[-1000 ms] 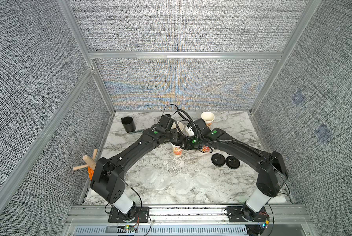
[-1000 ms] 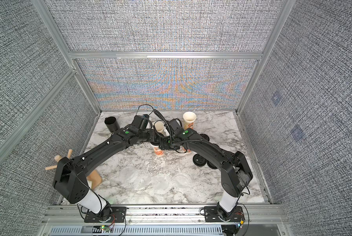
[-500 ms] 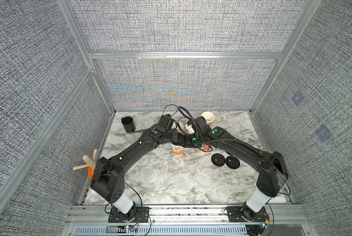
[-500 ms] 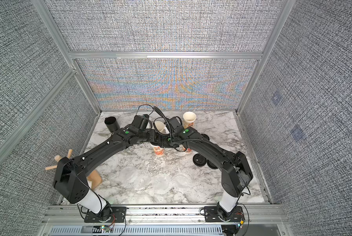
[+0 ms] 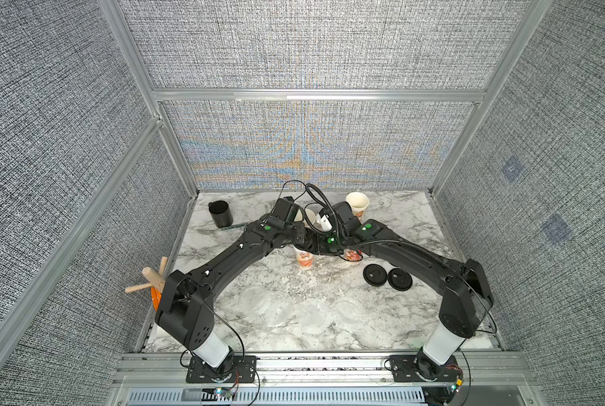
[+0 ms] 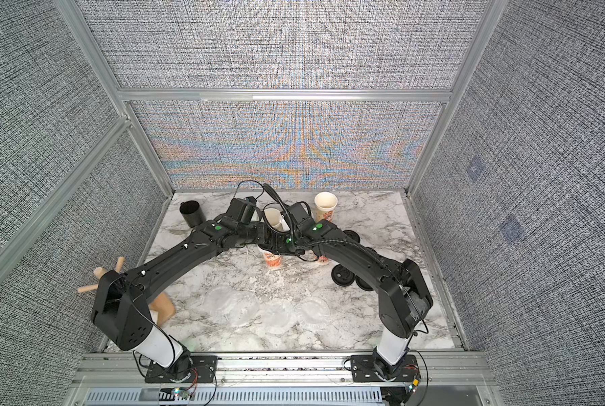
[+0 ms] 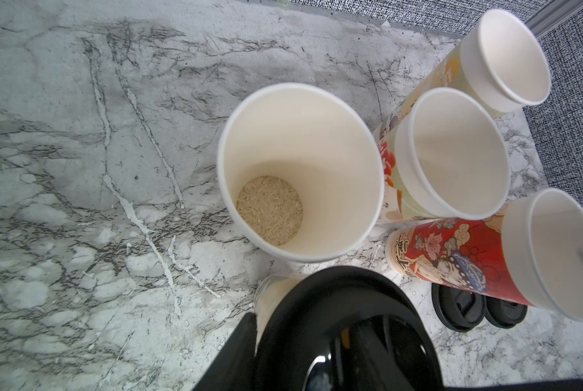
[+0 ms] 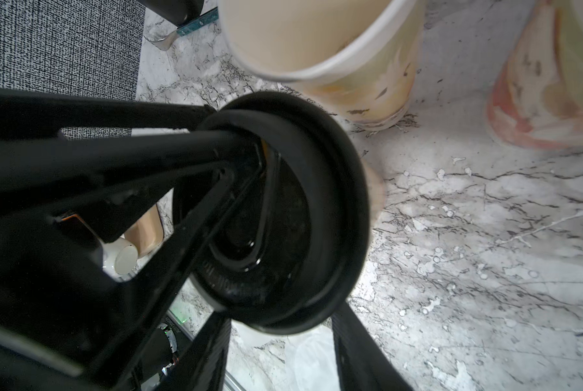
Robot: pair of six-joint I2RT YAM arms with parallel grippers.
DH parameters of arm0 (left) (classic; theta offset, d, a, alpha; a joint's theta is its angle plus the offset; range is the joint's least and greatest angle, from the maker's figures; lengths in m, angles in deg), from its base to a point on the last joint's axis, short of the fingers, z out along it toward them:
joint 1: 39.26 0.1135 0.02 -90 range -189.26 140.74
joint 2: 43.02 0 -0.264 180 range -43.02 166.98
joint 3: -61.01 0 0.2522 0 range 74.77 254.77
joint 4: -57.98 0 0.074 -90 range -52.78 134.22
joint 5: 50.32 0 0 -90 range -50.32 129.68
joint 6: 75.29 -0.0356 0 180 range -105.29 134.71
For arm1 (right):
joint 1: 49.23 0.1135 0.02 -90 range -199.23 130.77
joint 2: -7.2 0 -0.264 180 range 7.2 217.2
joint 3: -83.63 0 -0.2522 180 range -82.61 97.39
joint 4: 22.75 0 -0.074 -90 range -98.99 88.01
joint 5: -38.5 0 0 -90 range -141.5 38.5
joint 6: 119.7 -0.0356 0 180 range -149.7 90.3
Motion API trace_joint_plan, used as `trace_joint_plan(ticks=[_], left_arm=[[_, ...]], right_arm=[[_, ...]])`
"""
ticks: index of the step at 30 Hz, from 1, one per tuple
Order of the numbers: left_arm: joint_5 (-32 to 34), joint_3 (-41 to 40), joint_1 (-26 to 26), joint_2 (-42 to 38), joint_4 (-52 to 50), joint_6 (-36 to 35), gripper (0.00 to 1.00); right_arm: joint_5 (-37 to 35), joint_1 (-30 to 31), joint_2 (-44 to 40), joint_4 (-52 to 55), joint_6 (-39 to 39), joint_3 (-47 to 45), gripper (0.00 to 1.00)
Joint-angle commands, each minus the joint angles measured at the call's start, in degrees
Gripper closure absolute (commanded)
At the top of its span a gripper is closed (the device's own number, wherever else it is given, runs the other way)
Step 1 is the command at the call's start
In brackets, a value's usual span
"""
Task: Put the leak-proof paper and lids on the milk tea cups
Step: Secure the cup lid on the cup.
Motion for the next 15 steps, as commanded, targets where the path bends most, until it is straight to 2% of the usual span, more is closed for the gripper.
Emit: trace_joint_plan(ticks=[1,15], left_arm=[[-0.7,-1.2,0.0,0.5,-10.7,-1.0,0.55],[-0.9,-2.1,0.0,0.2,-10.3,-0.8,0.55]], right_arm=[[-8.7,-0.2,1.2,6.3,-1.4,-1.9,0.52],[-10.7,-0.2,0.7,7.2,-2.5,-5.4,0.55]])
